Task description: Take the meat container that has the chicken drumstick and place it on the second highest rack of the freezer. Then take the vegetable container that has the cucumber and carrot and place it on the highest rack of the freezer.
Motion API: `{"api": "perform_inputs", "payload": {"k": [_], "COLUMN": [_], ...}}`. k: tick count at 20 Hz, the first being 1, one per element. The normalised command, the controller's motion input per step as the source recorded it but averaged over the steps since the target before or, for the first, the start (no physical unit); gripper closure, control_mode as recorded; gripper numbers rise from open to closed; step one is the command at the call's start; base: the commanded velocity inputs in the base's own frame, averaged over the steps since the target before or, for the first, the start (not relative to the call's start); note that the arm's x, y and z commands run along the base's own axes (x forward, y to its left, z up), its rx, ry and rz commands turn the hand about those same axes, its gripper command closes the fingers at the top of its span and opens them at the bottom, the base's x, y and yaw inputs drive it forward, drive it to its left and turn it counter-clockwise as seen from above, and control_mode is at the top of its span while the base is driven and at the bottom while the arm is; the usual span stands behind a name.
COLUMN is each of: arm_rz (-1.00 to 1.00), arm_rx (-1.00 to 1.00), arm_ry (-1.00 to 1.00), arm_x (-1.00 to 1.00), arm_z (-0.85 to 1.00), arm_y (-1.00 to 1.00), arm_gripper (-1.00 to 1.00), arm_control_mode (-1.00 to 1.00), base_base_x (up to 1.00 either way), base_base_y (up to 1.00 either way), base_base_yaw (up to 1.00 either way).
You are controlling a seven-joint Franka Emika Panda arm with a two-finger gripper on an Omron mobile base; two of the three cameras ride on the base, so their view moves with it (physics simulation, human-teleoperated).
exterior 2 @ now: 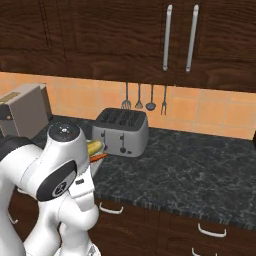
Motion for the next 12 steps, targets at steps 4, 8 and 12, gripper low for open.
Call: {"api": "perform_inputs", "payload": {"k": [4,8,12], "arm_rz": [0.01,0.00,0.00], "arm_rx": [-0.02,0.00,0.00], "arm_ry": [-0.09,0.00,0.00], "arm_x": [-0.40,0.00,0.00], "arm_z": [0.00,0.00,0.00], "arm_y": [0.01,0.00,0.00], "arm_gripper": [1.00,1.00,1.00], "arm_control_mode": [1.00,1.00,1.00], "base_base_x": [-0.25,-1.00,-0.66], "base_base_y": [0.00,0.00,0.30], "base_base_yaw": [0.00,-0.15,-0.54]}}
